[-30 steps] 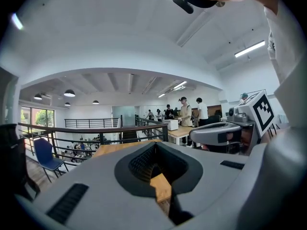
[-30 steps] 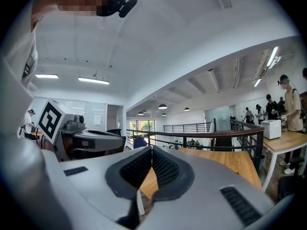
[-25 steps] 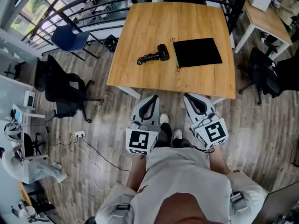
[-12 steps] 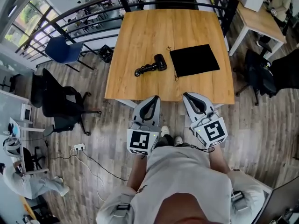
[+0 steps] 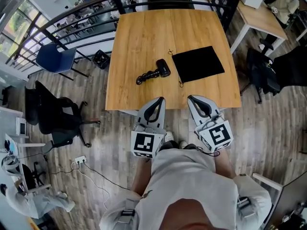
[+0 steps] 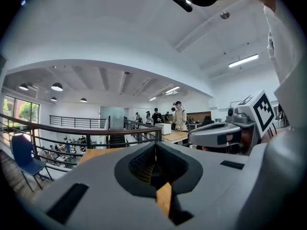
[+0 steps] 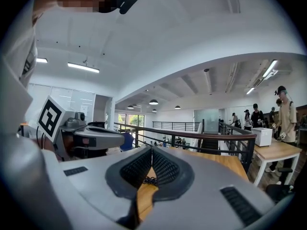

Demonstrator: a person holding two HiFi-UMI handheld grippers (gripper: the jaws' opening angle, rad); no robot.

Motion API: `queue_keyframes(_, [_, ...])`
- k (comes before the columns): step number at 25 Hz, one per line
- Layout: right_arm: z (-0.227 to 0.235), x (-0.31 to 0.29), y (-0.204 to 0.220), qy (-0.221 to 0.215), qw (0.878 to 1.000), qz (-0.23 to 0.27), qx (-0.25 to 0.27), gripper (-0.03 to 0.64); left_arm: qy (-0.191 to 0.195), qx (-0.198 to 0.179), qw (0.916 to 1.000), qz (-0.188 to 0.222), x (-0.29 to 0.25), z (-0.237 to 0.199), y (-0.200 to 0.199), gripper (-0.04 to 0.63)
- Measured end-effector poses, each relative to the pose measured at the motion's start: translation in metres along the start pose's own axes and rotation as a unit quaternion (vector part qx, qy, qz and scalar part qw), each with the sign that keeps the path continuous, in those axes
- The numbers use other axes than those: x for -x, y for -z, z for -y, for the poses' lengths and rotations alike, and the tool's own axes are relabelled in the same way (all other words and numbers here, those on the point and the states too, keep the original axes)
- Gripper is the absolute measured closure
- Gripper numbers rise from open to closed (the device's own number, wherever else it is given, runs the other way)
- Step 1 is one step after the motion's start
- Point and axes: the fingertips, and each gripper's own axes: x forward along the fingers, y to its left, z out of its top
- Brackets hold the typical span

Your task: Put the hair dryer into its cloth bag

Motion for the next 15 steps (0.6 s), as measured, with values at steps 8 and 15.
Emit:
queue_keyframes(8, [-0.012,-0.031,0.001,0.017,1.000,-0.016,-0.001,0.595,0.016,0.009,0.9998,-0.002,-0.001,-0.033,0.006,0.576])
queue_keyframes(15, [-0.019,-0.055,0.008,0.008,0.999,-0.032,0.005,0.595,0.016,0.014,0.9998,0.000,-0.004,-0.054,0.013,0.575])
